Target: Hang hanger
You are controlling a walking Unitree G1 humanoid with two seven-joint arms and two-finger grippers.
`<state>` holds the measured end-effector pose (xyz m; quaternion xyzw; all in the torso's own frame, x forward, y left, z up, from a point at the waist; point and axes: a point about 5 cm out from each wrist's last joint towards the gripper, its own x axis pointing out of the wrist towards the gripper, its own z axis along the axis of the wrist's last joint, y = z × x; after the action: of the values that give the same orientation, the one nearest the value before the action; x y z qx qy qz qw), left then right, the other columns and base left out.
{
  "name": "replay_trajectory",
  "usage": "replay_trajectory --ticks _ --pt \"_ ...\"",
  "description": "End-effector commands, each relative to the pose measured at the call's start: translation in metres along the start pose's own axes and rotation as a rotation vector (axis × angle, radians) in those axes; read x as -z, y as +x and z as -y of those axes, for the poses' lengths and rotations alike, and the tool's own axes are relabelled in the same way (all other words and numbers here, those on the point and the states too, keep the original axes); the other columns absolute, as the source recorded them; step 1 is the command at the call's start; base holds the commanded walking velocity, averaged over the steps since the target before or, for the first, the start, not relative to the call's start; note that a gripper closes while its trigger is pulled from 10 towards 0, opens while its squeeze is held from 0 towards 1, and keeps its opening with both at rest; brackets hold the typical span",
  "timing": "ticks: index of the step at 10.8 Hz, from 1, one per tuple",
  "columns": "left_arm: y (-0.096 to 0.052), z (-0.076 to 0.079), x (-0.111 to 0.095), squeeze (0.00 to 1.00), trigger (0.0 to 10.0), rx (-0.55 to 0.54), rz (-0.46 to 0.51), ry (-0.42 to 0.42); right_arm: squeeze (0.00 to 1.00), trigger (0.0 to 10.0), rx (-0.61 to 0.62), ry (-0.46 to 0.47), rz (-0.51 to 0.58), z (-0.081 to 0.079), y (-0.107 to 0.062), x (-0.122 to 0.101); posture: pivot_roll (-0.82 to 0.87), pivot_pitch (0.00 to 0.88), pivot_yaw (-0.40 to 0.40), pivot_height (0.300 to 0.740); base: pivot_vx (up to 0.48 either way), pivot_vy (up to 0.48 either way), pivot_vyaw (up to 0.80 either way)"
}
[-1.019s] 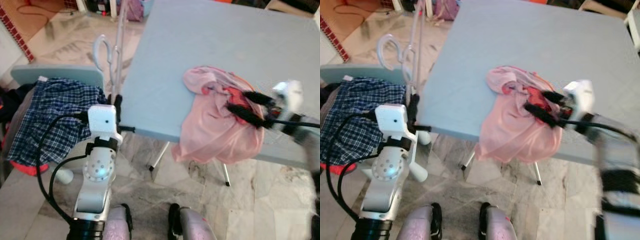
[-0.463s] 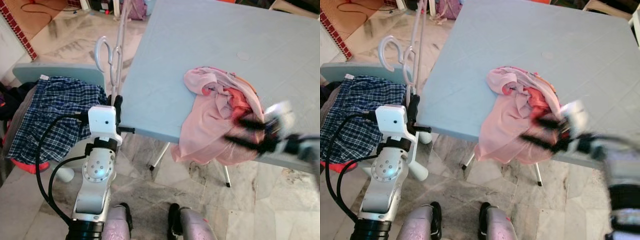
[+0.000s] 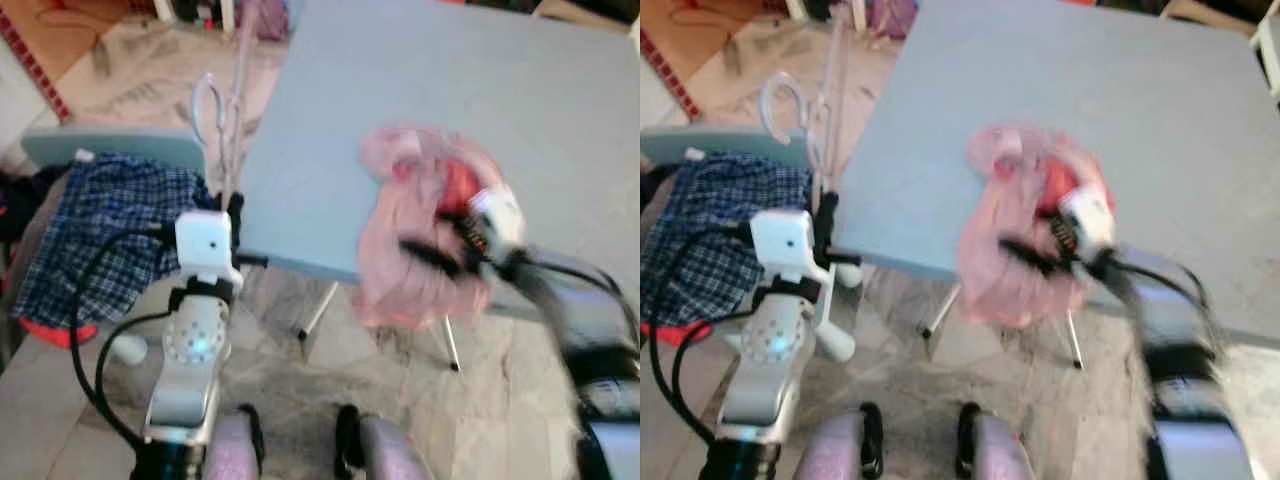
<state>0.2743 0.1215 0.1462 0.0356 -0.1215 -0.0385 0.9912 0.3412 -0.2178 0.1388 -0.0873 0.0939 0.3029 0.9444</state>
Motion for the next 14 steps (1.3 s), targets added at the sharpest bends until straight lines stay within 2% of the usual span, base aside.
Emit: replay_trajectory --ticks 1,2,3,4,5,6,7,8,9,10,11,12,13,14 --pt "-0.005 0.003 0.010 0.00 10.0 0.017 -0.058 -0.003 1.00 10.0 0.147 -0.013 -0.103 0.008 0.002 0.017 0.05 0.229 -0.037 0.740 0.000 0.000 0.00" --pt "-0.005 0.002 0.011 0.00 10.0 0.016 -0.061 -0.003 1.00 10.0 0.345 -0.055 -0.094 0.019 0.017 0.002 0.05 0.228 -0.039 0.740 0.000 0.000 0.00" --pt "-0.005 0.004 0.011 0.00 10.0 0.018 -0.060 -0.004 1.00 10.0 0.454 -0.021 -0.060 0.027 0.021 -0.008 0.05 0.228 -0.040 0.740 0.000 0.000 0.00" --pt "-0.003 0.006 0.010 0.00 10.0 0.021 -0.058 -0.008 1.00 10.0 0.688 0.047 0.065 0.043 0.026 -0.041 0.06 0.226 -0.041 0.740 0.000 0.000 0.00" --pt "-0.003 0.006 0.009 0.00 10.0 0.020 -0.057 -0.007 1.00 10.0 0.880 0.031 0.200 0.056 0.020 -0.073 0.06 0.225 -0.047 0.740 0.000 0.000 0.00" --pt "-0.004 0.005 0.010 0.00 10.0 0.013 -0.058 -0.004 1.00 10.0 1.000 0.017 0.260 0.064 0.014 -0.088 0.06 0.225 -0.047 0.740 0.000 0.000 0.00" --pt "-0.004 0.003 0.010 0.00 10.0 0.005 -0.060 -0.001 1.00 10.0 1.055 0.028 0.353 0.071 0.003 -0.102 0.06 0.225 -0.047 0.740 0.000 0.000 0.00" --pt "-0.005 0.005 0.010 0.00 10.0 0.006 -0.059 -0.004 0.87 10.0 1.027 0.025 0.410 0.075 -0.003 -0.105 0.07 0.227 -0.051 0.740 0.000 0.000 0.00" --pt "-0.005 0.006 0.009 0.00 10.0 0.010 -0.058 -0.007 0.36 10.0 0.945 0.024 0.450 0.075 -0.007 -0.102 0.06 0.228 -0.048 0.740 0.000 0.000 0.00" --pt "-0.005 0.006 0.010 0.00 10.0 0.010 -0.060 -0.006 0.00 10.0 0.891 -0.057 0.414 0.075 -0.011 -0.094 0.06 0.229 -0.045 0.740 0.000 0.000 0.00" --pt "-0.005 0.004 0.010 0.00 10.0 0.014 -0.063 -0.004 0.00 10.0 0.653 -0.038 0.380 0.071 -0.018 -0.072 0.05 0.232 -0.040 0.740 0.000 0.000 0.00" --pt "-0.006 0.004 0.011 0.00 10.0 0.019 -0.068 -0.004 0.00 10.0 0.487 -0.184 0.251 0.067 -0.028 -0.053 0.04 0.233 -0.034 0.740 0.000 0.000 0.00" --pt "-0.006 0.006 0.012 0.00 10.0 0.029 -0.070 -0.007 0.00 10.0 0.298 -0.217 0.176 0.059 -0.039 -0.037 0.03 0.233 -0.031 0.740 0.000 0.000 0.00" --pt "-0.005 0.008 0.011 0.00 10.0 0.037 -0.069 -0.010 0.00 10.0 0.206 -0.231 0.138 0.055 -0.049 -0.030 0.03 0.231 -0.030 0.740 0.000 0.000 0.00"
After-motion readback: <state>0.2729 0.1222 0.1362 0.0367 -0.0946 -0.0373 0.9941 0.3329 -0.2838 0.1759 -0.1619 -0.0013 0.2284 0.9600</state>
